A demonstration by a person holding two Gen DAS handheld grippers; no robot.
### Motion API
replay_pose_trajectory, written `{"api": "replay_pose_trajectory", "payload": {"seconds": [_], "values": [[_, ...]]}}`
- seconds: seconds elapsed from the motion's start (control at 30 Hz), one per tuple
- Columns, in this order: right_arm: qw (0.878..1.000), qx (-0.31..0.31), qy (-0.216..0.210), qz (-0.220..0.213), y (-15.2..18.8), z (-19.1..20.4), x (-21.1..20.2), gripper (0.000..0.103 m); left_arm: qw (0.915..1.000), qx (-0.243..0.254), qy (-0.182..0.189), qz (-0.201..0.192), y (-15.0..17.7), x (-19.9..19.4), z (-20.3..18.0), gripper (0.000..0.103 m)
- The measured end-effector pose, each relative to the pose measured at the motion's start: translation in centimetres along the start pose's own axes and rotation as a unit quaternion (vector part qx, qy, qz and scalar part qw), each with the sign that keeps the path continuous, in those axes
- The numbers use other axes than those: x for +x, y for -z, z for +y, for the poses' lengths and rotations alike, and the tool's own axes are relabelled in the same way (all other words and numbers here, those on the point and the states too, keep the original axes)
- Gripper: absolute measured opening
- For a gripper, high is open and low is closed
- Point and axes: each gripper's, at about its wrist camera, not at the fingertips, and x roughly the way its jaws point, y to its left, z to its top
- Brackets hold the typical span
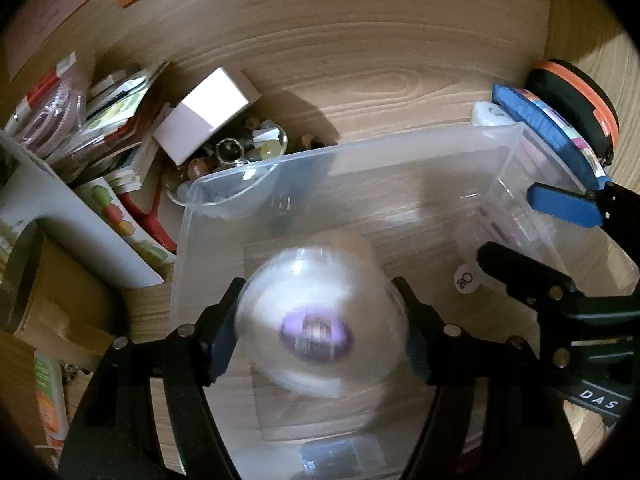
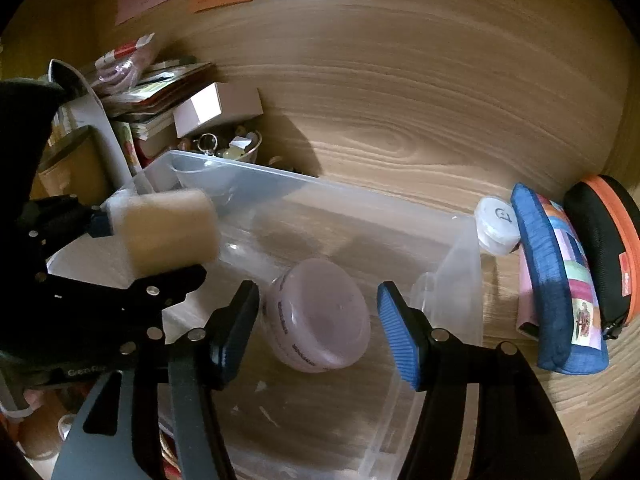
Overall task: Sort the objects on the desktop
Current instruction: 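Open both tools to drop the tape roll and pink container into the box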
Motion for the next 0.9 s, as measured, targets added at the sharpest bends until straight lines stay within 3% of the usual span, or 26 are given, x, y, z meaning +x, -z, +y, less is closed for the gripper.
{"api": "replay_pose_trajectory", "payload": {"seconds": [0.3,0.43,0.63,0.73,0.9], "values": [[0.999,0.006,-0.020,-0.028,0.1,-0.1,-1.8,0.070,0.9999,-0.001,0.011,-0.001,0.2,-0.5,-0.2,0.075],[0.999,0.014,-0.020,-0.041,0.0,-0.4,-2.4,0.070,0.9999,0.002,0.002,-0.012,0.3,-1.0,-0.4,0.086],[0.997,0.031,-0.048,-0.053,-0.3,-0.8,-3.3,0.081,0.9994,0.007,-0.004,-0.035,0.3,-2.2,-0.5,0.093],[0.995,0.051,-0.071,-0.057,-0.7,-1.3,-3.8,0.081,0.9992,0.003,-0.002,-0.040,0.1,-2.8,-0.2,0.093],[0.995,0.054,-0.048,-0.074,-1.1,-1.7,-5.5,0.081,0.9984,-0.002,0.004,-0.057,0.0,-4.8,0.6,0.094]]}}
